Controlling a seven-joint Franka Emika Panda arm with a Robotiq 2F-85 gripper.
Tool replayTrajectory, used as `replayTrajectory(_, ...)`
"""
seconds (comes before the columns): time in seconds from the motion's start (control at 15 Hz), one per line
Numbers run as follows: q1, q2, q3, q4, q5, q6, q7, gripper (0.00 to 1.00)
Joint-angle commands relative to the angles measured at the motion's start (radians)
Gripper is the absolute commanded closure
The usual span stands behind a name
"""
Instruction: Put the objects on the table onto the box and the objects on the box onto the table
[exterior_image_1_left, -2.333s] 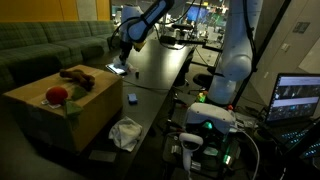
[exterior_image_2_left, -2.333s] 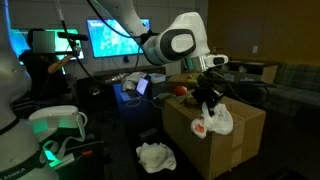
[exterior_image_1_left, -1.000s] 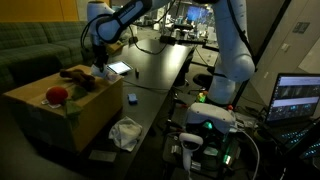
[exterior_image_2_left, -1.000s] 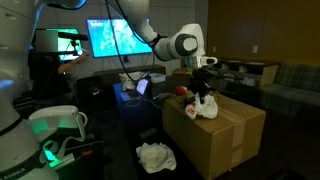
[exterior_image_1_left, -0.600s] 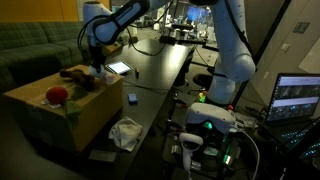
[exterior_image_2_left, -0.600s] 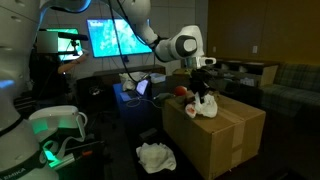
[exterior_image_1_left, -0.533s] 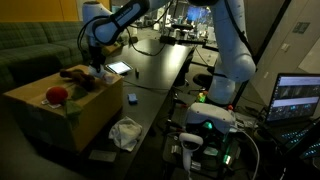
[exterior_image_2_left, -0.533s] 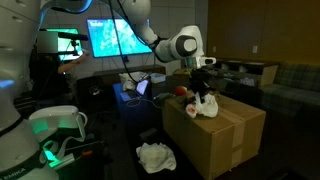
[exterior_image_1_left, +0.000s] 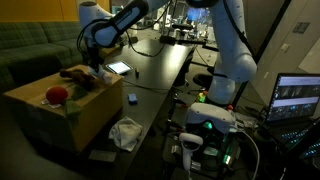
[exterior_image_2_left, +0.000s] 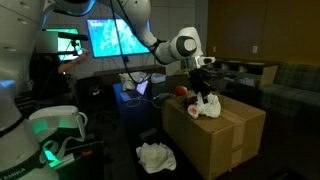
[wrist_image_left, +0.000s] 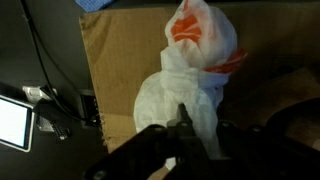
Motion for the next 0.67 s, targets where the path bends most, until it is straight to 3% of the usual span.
replayTrajectory(0.0,0.019,0.003,-0.010,0.023,-0.015,0.006,0.027,0.49)
replayTrajectory(0.4,0.024,-0.031,-0.006,0.015,-0.011,0.007,0.027,0.03)
replayTrajectory(0.6,0.029,-0.063,-0.003,0.008,-0.016,0.021,0.026,0.00)
